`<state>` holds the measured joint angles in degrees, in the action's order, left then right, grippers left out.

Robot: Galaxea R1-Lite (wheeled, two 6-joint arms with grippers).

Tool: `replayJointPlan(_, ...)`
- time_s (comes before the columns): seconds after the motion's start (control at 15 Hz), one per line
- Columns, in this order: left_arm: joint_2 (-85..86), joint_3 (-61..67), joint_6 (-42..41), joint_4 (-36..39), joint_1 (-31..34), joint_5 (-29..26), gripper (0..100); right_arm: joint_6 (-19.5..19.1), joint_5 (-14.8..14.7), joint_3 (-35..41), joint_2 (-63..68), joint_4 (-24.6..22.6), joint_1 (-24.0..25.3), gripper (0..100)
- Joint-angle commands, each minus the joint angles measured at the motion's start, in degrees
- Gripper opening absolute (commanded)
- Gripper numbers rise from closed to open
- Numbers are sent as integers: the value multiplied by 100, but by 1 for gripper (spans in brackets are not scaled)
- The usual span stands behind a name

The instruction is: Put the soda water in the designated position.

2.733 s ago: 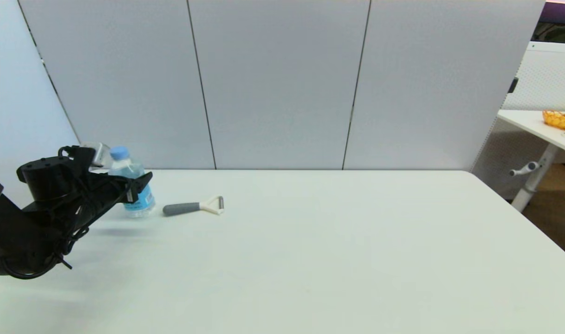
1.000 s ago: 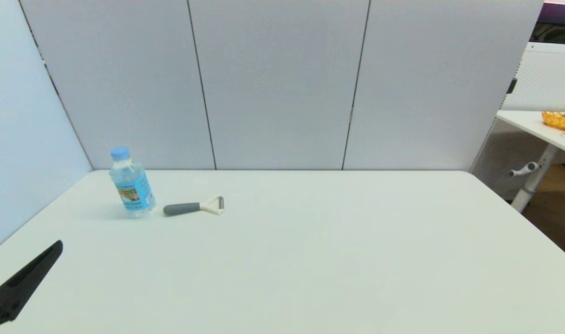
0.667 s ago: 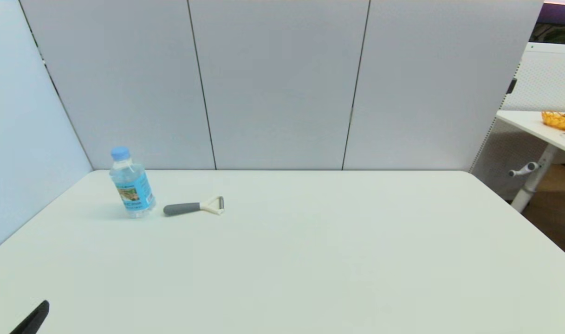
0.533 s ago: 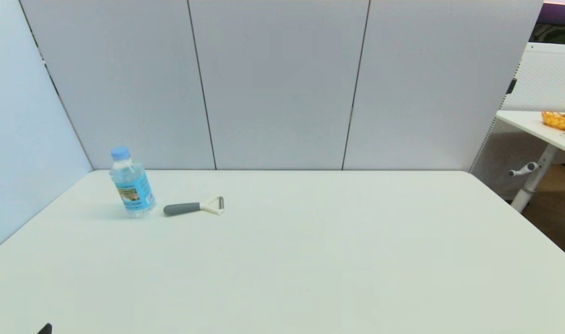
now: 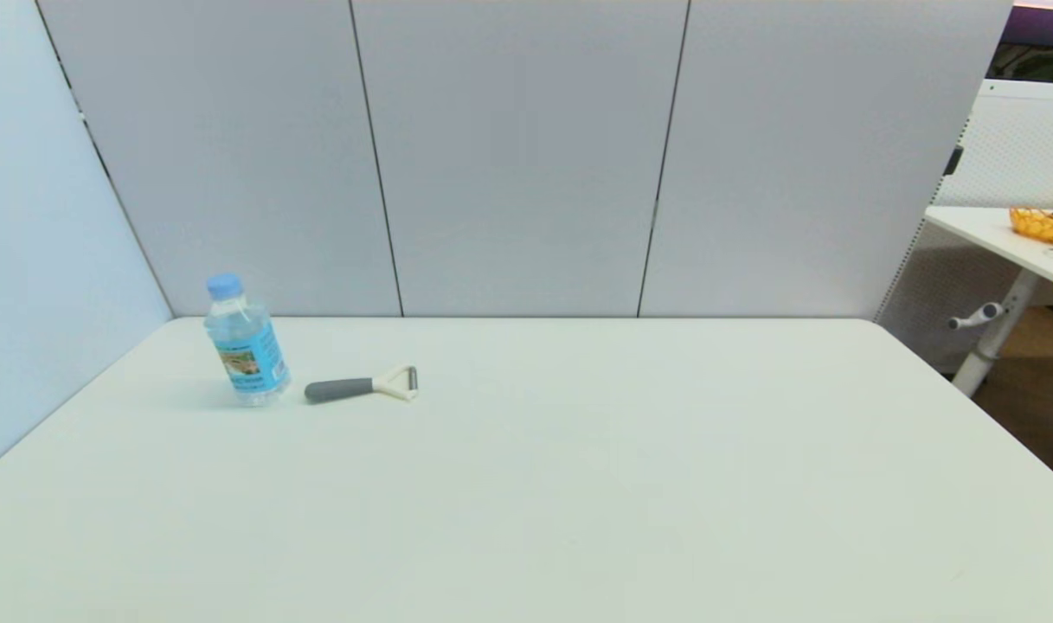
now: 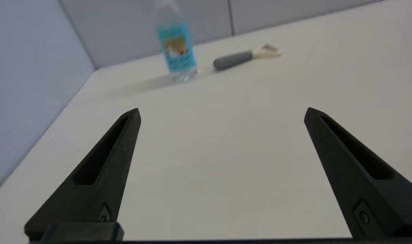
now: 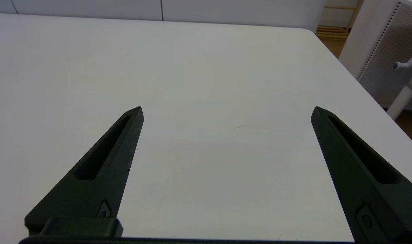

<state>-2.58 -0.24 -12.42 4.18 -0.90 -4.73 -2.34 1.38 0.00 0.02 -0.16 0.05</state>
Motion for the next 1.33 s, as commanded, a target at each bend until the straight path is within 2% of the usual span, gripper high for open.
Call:
replayJointPlan(0.07,258,24,73,-453,11,95,100,-3,3,0,6,-2,-5,100)
replayJointPlan(0.6,267,24,750,-480,11,227,100,-3,3,0,6,-2,4,100)
replayJointPlan(1.33,258,24,803,-471,11,271,100,-3,3,0,6,-2,-5,100)
